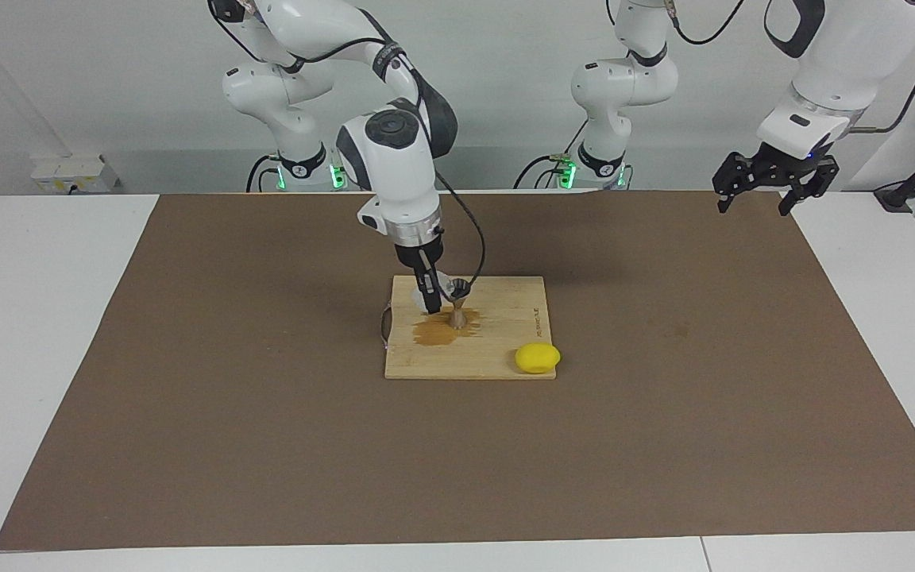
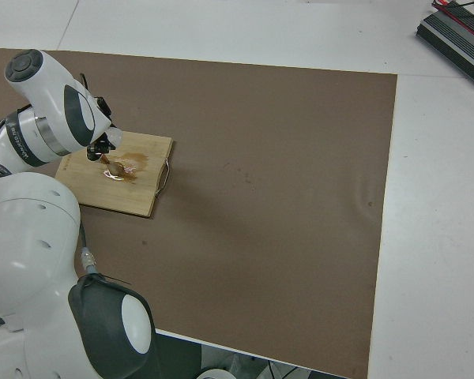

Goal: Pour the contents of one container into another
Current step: 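Lift the clear glass with the right gripper over the metal cup, then tilt the clear glass with the right gripper to pour into the cup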

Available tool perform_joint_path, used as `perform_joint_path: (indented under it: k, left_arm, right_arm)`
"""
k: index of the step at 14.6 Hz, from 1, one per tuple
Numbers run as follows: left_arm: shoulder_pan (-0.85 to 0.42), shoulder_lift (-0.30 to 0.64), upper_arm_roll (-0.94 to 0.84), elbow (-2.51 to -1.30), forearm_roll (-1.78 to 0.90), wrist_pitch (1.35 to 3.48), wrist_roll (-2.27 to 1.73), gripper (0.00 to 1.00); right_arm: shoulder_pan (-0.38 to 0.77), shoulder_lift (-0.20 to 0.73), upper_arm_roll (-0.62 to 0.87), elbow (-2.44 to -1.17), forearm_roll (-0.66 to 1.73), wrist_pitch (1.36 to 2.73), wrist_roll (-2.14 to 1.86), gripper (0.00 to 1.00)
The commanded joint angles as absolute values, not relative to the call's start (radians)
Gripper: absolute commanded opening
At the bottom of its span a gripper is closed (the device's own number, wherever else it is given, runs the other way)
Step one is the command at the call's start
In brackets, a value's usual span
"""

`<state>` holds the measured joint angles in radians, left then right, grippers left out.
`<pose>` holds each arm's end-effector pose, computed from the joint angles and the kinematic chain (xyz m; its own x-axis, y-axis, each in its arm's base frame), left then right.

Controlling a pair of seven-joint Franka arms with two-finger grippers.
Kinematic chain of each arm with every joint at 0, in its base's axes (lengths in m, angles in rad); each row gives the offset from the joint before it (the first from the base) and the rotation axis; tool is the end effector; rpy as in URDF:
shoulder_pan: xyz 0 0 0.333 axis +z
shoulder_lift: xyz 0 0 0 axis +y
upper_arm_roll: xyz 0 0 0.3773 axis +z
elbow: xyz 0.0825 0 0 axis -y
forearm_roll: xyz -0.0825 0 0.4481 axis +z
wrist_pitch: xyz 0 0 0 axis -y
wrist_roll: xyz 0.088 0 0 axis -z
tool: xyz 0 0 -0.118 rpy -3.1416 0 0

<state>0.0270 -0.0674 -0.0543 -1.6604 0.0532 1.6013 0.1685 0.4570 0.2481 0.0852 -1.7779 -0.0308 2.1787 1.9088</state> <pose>0.5956 -0.0113 0.6704 0.9806 -0.1958 -0.0015 -0.1955 -0.9790 -0.0574 0.6165 0.3646 0.4529 0.2170 -0.9752 -0.0444 -0.9670 -0.2085 -0.1466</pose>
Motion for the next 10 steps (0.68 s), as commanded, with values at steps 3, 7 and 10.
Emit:
perform_joint_path:
  k: [3, 7, 10]
  left_arm:
    - [0.009, -0.046, -0.043, -1.666, 0.072, 1.646, 0.156, 1.0]
    - [0.009, -0.051, -0.043, -1.677, 0.071, 1.64, 0.124, 1.0]
    - [0.017, -0.055, -0.044, -1.677, 0.069, 1.638, 0.124, 1.0]
  right_arm:
    - [0.482, 0.262, 0.087, -1.753, -0.161, 2.171, 1.933, 0.0]
    - [0.517, 0.265, 0.087, -1.758, -0.267, 2.166, 1.933, 0.0]
    - [0.525, 0.265, 0.086, -1.763, -0.314, 2.158, 1.931, 0.0]
